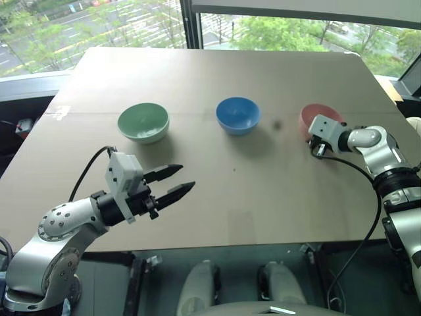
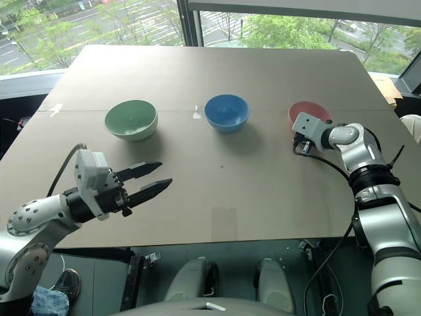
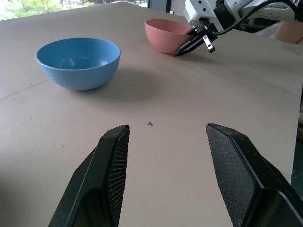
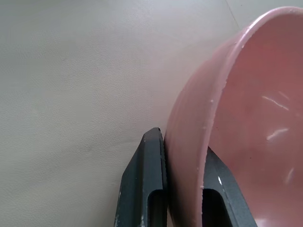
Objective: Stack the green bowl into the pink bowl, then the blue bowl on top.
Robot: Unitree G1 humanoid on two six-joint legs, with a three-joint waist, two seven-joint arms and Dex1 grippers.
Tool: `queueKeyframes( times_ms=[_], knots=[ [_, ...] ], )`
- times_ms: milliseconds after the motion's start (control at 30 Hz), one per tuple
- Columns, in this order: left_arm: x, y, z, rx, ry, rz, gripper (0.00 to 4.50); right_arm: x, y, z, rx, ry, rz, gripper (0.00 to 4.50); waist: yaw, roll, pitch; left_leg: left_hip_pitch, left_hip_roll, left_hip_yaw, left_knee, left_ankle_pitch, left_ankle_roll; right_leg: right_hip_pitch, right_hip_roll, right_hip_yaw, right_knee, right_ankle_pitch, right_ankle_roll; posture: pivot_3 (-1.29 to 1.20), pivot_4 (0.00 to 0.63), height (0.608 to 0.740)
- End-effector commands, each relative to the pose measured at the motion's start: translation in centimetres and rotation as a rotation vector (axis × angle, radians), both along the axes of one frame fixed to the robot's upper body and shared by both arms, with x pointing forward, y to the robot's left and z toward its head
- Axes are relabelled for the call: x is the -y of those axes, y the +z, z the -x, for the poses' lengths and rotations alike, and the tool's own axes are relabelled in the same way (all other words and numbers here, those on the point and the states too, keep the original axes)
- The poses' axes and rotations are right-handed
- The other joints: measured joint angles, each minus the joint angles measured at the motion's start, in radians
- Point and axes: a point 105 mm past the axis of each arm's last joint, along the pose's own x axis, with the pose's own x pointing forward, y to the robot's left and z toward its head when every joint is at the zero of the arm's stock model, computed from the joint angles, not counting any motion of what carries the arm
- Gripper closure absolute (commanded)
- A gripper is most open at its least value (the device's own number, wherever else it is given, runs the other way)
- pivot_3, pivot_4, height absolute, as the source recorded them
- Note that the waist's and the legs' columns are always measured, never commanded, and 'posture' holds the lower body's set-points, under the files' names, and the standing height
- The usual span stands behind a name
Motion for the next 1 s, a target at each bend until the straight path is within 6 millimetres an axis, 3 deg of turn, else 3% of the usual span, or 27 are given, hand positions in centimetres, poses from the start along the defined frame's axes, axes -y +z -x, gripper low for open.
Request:
queueKeyframes(
  times_ms=[33,167,300,433,567,667,800,1000],
  knots=[
    [-0.1,1.0,0.0,0.055,-0.019,-0.019,1.76,-0.6,-0.1,0.7,-0.018,0.067,0.0,4.46,-0.001,0.0,0.0,0.0,0.0,0.0,0.0,0.0,0.0,0.0,0.0,0.0,0.0,0.0,0.0,0.0,0.15,0.74],
    [-0.6,0.8,-0.1,0.049,-0.019,-0.034,1.76,-3.0,0.5,2.3,-0.022,0.174,-0.038,4.46,-0.001,0.0,0.0,0.0,0.001,0.0,-0.001,0.0,0.0,0.0,0.0,0.0,0.0,0.0,0.0,0.0,0.15,0.74],
    [-1.4,0.2,-0.6,0.039,0.013,-0.041,1.76,-9.0,2.3,6.8,-0.024,0.376,-0.057,4.46,-0.001,0.001,0.001,0.0,0.001,0.0,-0.002,0.0,0.0,-0.001,0.0,0.0,0.0,0.0,0.0,0.0,0.15,0.74],
    [-2.4,-0.6,-0.8,0.023,0.045,-0.062,1.76,-13.1,4.0,10.1,0.006,0.517,-0.059,4.46,0.001,0.002,0.001,-0.001,0.001,0.0,-0.002,0.0,-0.001,-0.002,0.0,0.0,0.0,0.0,0.0,0.0,0.15,0.74],
    [-3.5,-0.7,-1.3,0.021,0.071,-0.077,1.76,-17.3,4.3,13.5,-0.026,0.627,-0.112,4.46,0.01,0.0,0.0,-0.001,0.001,-0.002,-0.002,0.0,-0.001,-0.002,0.0,-0.002,0.0,0.0,0.0,0.0,0.15,0.74],
    [-3.8,-0.9,-1.3,0.02,0.077,-0.091,1.76,-19.3,3.5,15.1,-0.047,0.665,-0.122,4.46,0.01,0.0,0.0,-0.001,0.0,-0.002,-0.002,0.0,-0.001,-0.003,-0.001,-0.002,0.0,0.0,0.0,0.0,0.15,0.74],
    [-3.8,-0.9,-1.3,0.022,0.076,-0.092,1.76,-19.9,2.7,15.3,-0.056,0.663,-0.079,4.46,0.009,0.0,0.0,-0.001,-0.001,-0.002,-0.002,0.0,-0.001,-0.003,-0.002,-0.003,0.0,0.0,0.0,0.0,0.15,0.74],
    [-3.9,-0.8,-1.4,0.027,0.083,-0.096,1.76,-18.8,2.2,14.0,-0.036,0.628,0.025,2.19,0.003,0.0,0.0,-0.001,0.0,-0.002,-0.002,0.0,-0.001,-0.003,-0.001,-0.003,0.0,0.0,0.0,0.0,0.15,0.74]
  ],
)
